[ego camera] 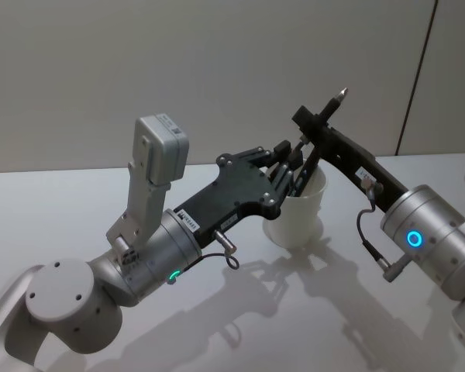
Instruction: Place the pen into the pen holder.
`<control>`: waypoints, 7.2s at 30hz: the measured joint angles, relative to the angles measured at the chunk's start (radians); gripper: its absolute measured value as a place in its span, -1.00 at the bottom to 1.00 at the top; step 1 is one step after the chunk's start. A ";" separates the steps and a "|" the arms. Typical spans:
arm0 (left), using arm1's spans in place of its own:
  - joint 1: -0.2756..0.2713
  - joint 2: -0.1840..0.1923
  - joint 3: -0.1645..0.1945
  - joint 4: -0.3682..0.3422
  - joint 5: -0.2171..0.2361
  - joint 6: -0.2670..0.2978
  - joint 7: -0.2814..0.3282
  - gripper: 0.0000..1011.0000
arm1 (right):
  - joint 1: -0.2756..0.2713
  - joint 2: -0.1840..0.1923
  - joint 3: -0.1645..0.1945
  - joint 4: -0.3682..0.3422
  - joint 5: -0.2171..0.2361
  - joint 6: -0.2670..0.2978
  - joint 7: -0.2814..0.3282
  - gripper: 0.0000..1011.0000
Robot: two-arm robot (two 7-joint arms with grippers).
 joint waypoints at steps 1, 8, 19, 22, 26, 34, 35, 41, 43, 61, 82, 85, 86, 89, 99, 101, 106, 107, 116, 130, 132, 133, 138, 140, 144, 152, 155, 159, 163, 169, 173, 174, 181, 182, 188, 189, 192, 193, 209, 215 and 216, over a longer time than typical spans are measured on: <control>0.000 0.000 0.000 0.000 0.000 0.000 0.000 -0.70 | 0.000 0.000 0.000 0.000 0.000 0.000 0.000 -0.40; 0.000 0.000 0.000 0.000 0.000 0.001 0.000 -0.70 | 0.001 -0.002 -0.001 0.000 0.000 0.000 0.001 -0.73; 0.000 0.000 0.000 0.000 0.000 0.001 0.000 -0.70 | 0.001 -0.001 -0.001 0.001 0.000 0.000 0.001 -0.74; 0.000 0.000 0.000 0.000 0.000 0.001 0.000 -0.70 | 0.001 -0.001 -0.001 0.001 -0.001 0.000 0.001 -0.74; 0.000 0.000 0.000 0.000 0.000 0.001 0.000 -0.70 | 0.001 -0.001 -0.001 0.002 -0.001 0.000 0.001 -0.74; 0.000 0.000 0.000 0.000 0.000 0.001 0.000 -0.70 | 0.001 -0.001 -0.001 0.002 -0.001 0.000 0.001 -0.74; 0.000 0.000 0.000 0.000 0.000 0.000 0.000 -0.70 | 0.001 -0.001 -0.001 0.002 -0.001 0.000 0.001 -0.74; 0.000 0.000 0.000 0.000 0.000 0.000 0.000 -0.70 | 0.001 -0.001 -0.001 0.002 -0.001 0.000 0.000 -0.74; 0.000 0.000 0.000 0.000 0.000 0.000 0.000 -0.70 | 0.001 -0.001 -0.001 0.002 -0.001 0.000 0.000 -0.74; 0.000 0.000 0.000 0.000 0.000 0.000 0.000 -0.70 | 0.001 -0.001 -0.001 0.002 -0.001 0.000 0.000 -0.74; 0.000 0.000 0.000 0.000 0.000 0.000 0.000 -0.70 | 0.001 -0.001 -0.001 0.002 -0.001 0.000 0.000 -0.74; 0.000 0.000 0.000 0.000 0.000 0.000 0.000 -0.70 | 0.001 -0.001 -0.001 0.002 -0.001 0.000 0.000 -0.74; 0.000 0.000 0.000 0.000 0.000 0.000 0.000 -0.70 | 0.001 -0.001 -0.001 0.002 -0.001 0.000 0.000 -0.74; 0.000 0.000 0.000 0.000 0.000 0.000 0.000 -0.70 | 0.001 -0.001 -0.001 0.002 -0.001 0.000 0.000 -0.74; 0.000 0.000 0.000 0.000 0.000 0.000 0.000 -0.70 | 0.001 -0.001 -0.001 0.002 -0.001 0.000 0.000 -0.74; 0.000 0.000 0.000 0.000 0.000 0.000 0.000 -0.70 | 0.001 -0.001 -0.001 0.002 -0.001 0.000 0.000 -0.74; 0.000 0.000 0.000 0.000 0.000 0.000 0.000 -0.70 | 0.001 -0.001 -0.001 0.002 -0.001 0.000 0.000 -0.74; 0.000 0.000 0.000 0.000 0.000 0.000 0.000 -0.69 | 0.001 -0.001 -0.001 0.002 -0.001 0.000 -0.001 -0.74; 0.000 0.000 0.000 -0.001 0.000 -0.001 0.000 -0.19 | 0.001 0.000 0.000 0.002 -0.002 0.000 -0.001 -0.74; 0.000 0.000 0.000 0.000 0.000 0.000 0.000 0.67 | 0.001 -0.001 -0.001 0.002 -0.002 0.000 -0.001 -0.74; 0.000 0.000 0.000 0.000 0.000 0.000 0.000 0.79 | 0.001 -0.001 -0.001 0.002 -0.001 0.000 -0.001 -0.74; 0.000 0.000 0.000 0.000 0.000 0.000 0.000 0.79 | 0.001 -0.001 -0.001 0.002 -0.001 0.000 -0.001 -0.74; 0.000 0.000 0.000 0.000 0.000 0.000 0.000 0.98 | 0.002 0.000 -0.002 0.002 -0.001 -0.001 0.000 -0.74; 0.000 0.000 0.000 0.000 0.000 0.000 0.000 0.98 | 0.002 0.000 -0.002 0.002 -0.002 -0.002 0.001 -0.74; 0.000 0.000 0.000 0.000 0.000 0.000 0.000 0.98 | 0.003 0.002 -0.002 0.003 -0.010 -0.011 0.005 -0.74; 0.000 0.000 0.000 0.000 0.000 0.000 0.000 0.98 | 0.005 0.016 0.002 0.009 -0.032 -0.033 0.014 -0.74; 0.000 0.000 0.000 0.000 0.000 0.000 0.000 0.98 | 0.005 0.023 0.006 0.010 -0.037 -0.040 0.016 -0.74; 0.000 0.000 0.000 0.000 0.000 0.000 0.000 0.98 | 0.005 0.031 0.011 0.011 -0.041 -0.045 0.017 -0.74; 0.000 0.000 0.000 0.000 0.000 0.000 0.000 0.98 | 0.005 0.043 0.016 0.012 -0.048 -0.051 0.019 -0.74; 0.000 0.000 0.000 0.000 0.000 0.000 0.000 0.98 | 0.006 0.063 0.022 0.014 -0.080 -0.060 0.029 -0.74; 0.000 0.000 0.000 0.000 0.000 0.000 0.000 0.98 | 0.009 0.073 0.023 0.016 -0.113 -0.065 0.041 -0.74; 0.000 0.000 0.000 0.000 0.000 0.000 0.000 0.98 | 0.010 0.076 0.022 0.017 -0.120 -0.066 0.043 -0.74; 0.000 0.000 0.000 0.000 0.000 0.000 0.000 0.98 | 0.017 0.090 0.014 0.023 -0.208 -0.082 0.072 -0.74; 0.000 0.000 0.000 0.000 0.000 0.000 0.000 0.98 | 0.018 0.093 0.012 0.025 -0.229 -0.087 0.077 -0.74; 0.000 0.000 0.000 0.000 0.000 0.000 0.000 0.98 | 0.024 0.102 0.002 0.032 -0.322 -0.115 0.098 -0.74; 0.000 0.000 0.000 0.000 0.000 0.000 0.000 0.98 | 0.025 0.103 0.000 0.033 -0.337 -0.120 0.100 -0.74; 0.000 0.000 0.000 0.000 0.000 0.000 0.000 0.98 | 0.027 0.105 -0.005 0.037 -0.383 -0.137 0.104 -0.74; 0.000 0.000 0.000 0.000 0.000 0.000 0.000 0.98 | 0.028 0.106 -0.005 0.038 -0.393 -0.140 0.104 -0.74; 0.000 0.000 0.000 0.000 0.000 0.000 0.000 0.98 | 0.053 0.106 -0.011 0.081 -0.544 -0.207 0.113 -0.74; 0.000 0.000 0.000 0.000 0.000 0.000 0.000 0.98 | 0.074 0.095 -0.013 0.122 -0.582 -0.224 0.129 -0.74; 0.000 0.000 0.000 0.000 0.000 0.000 0.000 0.98 | 0.077 0.093 -0.014 0.128 -0.588 -0.227 0.133 -0.74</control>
